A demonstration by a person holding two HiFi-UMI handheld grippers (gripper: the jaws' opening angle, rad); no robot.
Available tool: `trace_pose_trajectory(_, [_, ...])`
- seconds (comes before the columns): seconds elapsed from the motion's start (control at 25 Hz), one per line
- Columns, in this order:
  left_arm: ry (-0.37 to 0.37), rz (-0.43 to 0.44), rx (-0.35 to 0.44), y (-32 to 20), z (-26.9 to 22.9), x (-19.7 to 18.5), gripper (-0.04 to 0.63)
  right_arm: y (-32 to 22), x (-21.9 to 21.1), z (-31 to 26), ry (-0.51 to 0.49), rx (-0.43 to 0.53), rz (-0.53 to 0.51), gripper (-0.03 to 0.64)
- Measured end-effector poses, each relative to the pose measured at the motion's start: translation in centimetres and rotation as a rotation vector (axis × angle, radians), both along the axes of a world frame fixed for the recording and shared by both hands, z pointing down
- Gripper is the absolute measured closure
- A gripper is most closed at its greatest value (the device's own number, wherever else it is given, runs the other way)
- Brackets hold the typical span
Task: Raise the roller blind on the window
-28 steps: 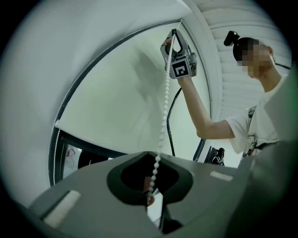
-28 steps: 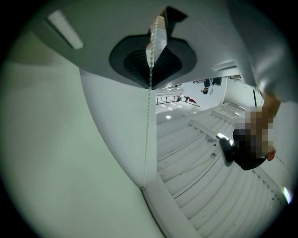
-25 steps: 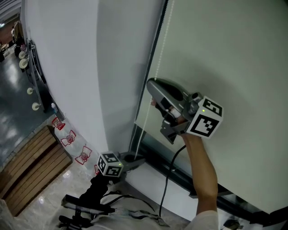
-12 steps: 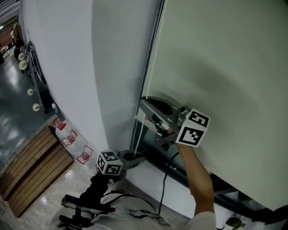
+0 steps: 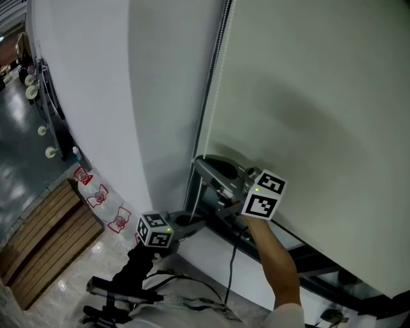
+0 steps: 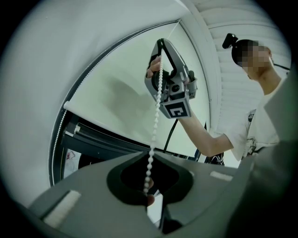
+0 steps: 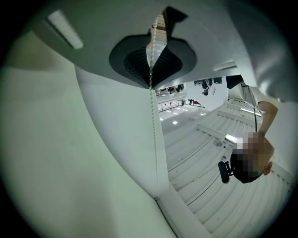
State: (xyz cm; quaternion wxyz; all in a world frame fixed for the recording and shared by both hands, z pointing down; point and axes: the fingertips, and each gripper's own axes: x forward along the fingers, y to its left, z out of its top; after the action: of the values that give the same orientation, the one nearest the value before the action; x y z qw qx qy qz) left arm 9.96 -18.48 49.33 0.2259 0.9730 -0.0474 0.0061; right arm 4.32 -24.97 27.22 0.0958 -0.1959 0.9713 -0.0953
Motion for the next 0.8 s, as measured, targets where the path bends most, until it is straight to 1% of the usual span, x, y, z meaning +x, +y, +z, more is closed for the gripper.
trace_pose_trajectory(0.28, [0.005,0.004,-0.001,0.0,-0.3,0.2,0.597,0.5,-0.4,3.2,0.034,-0.043,-0.001,0.603])
trace_pose_trajectory(0.52, [0.008,-0.002,-0.005,-0.1,-0.2,0.1,0.597,0.8,-0.8,7.2,0.074,-0.109,-0.01,0.603])
trace_pose_trajectory(0.68, [0.008,-0.006,-0.007,-0.3,-0.4,0.0,0.597,1.1,-0.9,9.1,0.078,-0.15,-0.023,0.603])
trace_pose_trajectory(0.8, [0.011,-0.01,-0.008,-0.4,-0.4,-0.1,0.597,1.3,-1.2,11.0,0.105,-0.182,-0.033,0.603])
